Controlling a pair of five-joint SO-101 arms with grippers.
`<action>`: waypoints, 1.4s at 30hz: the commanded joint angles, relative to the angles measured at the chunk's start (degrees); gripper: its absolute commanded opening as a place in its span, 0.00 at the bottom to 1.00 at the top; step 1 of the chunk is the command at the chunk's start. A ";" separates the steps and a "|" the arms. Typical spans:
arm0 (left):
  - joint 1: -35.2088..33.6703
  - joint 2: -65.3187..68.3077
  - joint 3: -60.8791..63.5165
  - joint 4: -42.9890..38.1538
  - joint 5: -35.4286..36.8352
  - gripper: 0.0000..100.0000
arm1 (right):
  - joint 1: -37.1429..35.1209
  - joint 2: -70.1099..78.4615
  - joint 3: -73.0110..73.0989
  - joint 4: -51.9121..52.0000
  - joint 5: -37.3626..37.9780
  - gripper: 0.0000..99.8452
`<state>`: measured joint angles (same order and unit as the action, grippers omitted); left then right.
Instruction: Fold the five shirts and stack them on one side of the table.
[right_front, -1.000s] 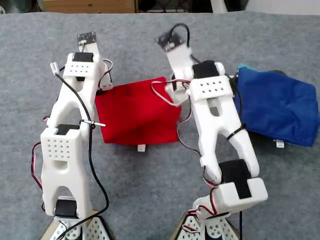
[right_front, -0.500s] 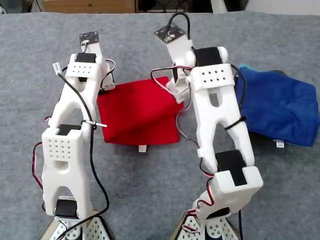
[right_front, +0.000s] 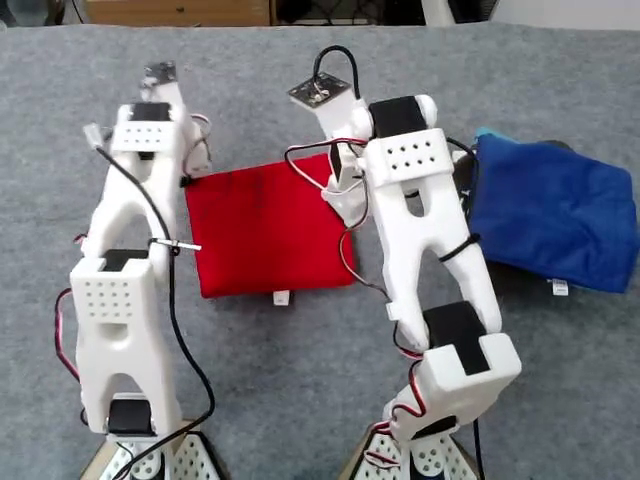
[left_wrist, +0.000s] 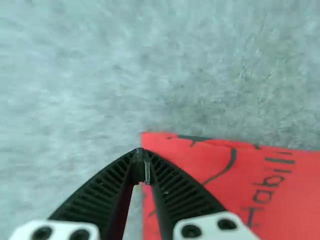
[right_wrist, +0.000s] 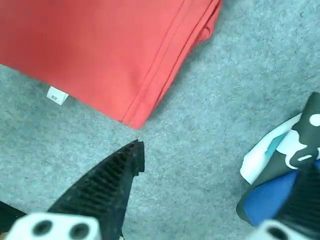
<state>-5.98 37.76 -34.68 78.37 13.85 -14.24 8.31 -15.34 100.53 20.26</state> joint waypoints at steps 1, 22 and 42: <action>-2.15 -6.33 -7.96 8.26 -1.32 0.03 | 0.00 -3.74 -2.33 -1.14 0.35 0.37; -3.82 -13.19 27.74 -17.58 -1.32 0.03 | 0.70 35.91 -20.18 -31.82 -8.35 0.02; -2.68 -12.66 31.69 -25.32 -1.41 0.03 | 0.53 44.97 -56.48 0.70 -0.97 0.02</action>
<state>-9.23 28.35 -2.59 54.20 12.88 -13.63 53.85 -65.71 95.87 17.27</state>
